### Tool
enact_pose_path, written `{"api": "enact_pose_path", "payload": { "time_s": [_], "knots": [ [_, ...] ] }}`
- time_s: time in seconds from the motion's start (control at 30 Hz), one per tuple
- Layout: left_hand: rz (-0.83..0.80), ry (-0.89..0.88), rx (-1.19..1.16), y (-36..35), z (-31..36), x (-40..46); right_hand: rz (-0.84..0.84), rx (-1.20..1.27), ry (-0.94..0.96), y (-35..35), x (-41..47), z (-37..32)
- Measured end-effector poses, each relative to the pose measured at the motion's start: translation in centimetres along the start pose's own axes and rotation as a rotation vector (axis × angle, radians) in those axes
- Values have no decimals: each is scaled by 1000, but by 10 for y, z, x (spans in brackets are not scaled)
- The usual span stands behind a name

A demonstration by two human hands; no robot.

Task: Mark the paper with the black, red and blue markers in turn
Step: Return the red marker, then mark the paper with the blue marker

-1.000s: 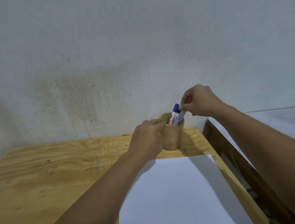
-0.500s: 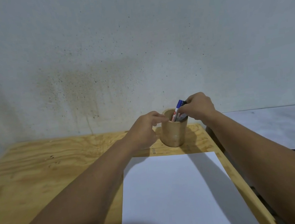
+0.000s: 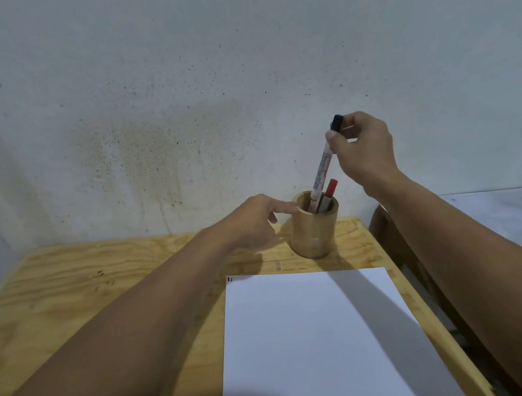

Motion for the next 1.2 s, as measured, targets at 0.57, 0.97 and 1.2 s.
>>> {"api": "enact_pose_path", "payload": {
  "time_s": [0.57,0.97,1.2],
  "knots": [
    [42,-31,-1,-6,11,-11,-286,-211,-9,-21,-15,35],
    [22,-38,35,-7,6,-7,-332,-258,91,-30,-6,33],
    [22,-25,-106,-2,8,-8,-62,-134,148,-4,4,4]
  ]
}}
Point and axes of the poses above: each hand's wrist, its own x-axis towards the middle knuckle, its own y-axis out of the back of the hand, z = x × y, the point moved 1 cm from there along x, towards the middle knuckle, and after that the axes turned 14 degrees about -x, right-handed, at the moved point
